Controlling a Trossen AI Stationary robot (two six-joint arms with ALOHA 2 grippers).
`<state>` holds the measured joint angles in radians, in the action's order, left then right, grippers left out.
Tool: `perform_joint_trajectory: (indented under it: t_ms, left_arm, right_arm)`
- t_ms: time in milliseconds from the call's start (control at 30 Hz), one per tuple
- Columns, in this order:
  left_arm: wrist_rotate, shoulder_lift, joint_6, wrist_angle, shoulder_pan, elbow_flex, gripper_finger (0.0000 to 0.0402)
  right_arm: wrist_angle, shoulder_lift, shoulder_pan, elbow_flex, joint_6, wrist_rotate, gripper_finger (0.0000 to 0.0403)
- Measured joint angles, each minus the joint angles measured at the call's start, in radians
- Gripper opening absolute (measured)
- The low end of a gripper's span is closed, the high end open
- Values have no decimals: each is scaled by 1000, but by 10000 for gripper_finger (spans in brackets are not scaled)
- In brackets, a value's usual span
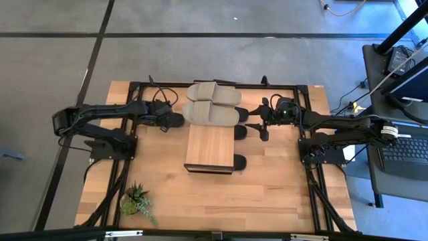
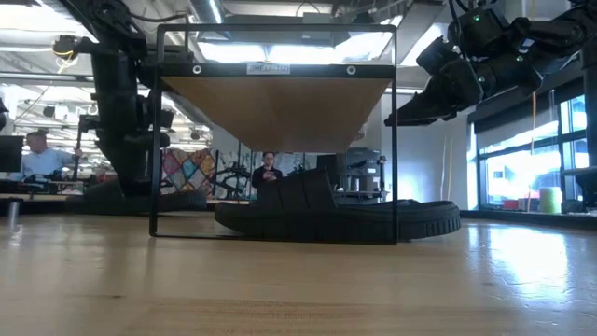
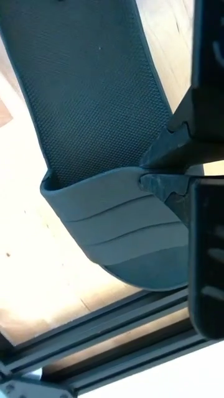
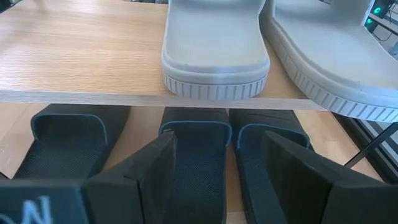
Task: Pick and place slides into the shelf
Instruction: Put the black slide under the shelf
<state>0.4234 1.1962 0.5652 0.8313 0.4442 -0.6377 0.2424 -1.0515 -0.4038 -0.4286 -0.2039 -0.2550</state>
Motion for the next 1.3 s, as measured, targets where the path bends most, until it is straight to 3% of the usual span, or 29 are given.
perform_joint_trajectory:
  t_ms: [300, 533, 900, 1300]
  left_arm:
    - [6, -21, -28, 92, -25, -146, 3]
    - [109, -21, 1, 322, -27, -337, 2]
    - [243, -21, 10, 534, -27, -569, 1]
    - [299, -20, -71, 553, -52, -752, 0]
  right_arm:
    - [0, 0, 0, 0, -10, 0, 237]
    - [0, 0, 0, 0, -9, 0, 237]
    - [0, 0, 0, 0, -11, 0, 237]
    - [16, 0, 0, 0, -15, 0, 237]
